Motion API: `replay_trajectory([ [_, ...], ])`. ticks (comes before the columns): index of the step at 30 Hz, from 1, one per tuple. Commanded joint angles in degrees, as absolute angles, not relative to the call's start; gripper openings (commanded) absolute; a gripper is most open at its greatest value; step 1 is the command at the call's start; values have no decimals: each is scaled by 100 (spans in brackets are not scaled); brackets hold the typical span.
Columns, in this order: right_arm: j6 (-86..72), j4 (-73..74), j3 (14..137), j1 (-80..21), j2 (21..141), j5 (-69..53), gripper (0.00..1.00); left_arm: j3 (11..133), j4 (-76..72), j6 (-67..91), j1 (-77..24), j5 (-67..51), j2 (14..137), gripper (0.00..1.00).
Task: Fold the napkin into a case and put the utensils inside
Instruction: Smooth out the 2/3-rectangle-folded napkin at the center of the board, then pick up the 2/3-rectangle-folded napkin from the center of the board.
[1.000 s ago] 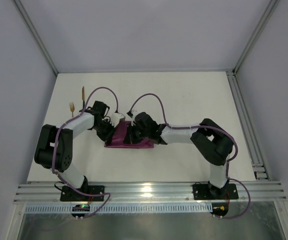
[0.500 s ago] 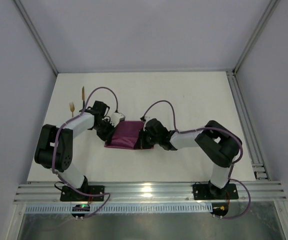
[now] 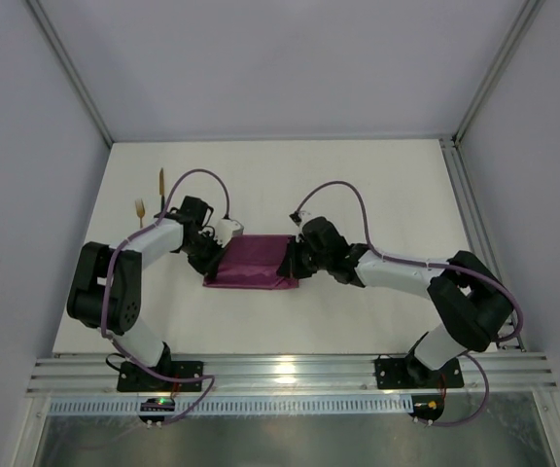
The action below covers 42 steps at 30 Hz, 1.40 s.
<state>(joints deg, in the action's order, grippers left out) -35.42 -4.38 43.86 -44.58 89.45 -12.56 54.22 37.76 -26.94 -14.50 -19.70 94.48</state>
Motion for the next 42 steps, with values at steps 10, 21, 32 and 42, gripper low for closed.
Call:
replay_trajectory([
  [10, -3278, -694, 5836, -4263, 10124, -1801, 4, 5282, 3542, -2663, -1450, -1644, 9615, 15],
  [21, -3639, -1055, 5660, -4289, 10969, -1741, 4, 5326, 3586, -2593, -1441, -1669, 9545, 22],
  [32, -3560, -949, 5642, -4289, 10977, -1573, 4, 6398, 3843, -2287, -580, -2244, 8736, 47],
  [42, -3542, -993, 5590, -4298, 10995, -1591, 4, 7725, 3954, -1995, -580, -2329, 10818, 57],
])
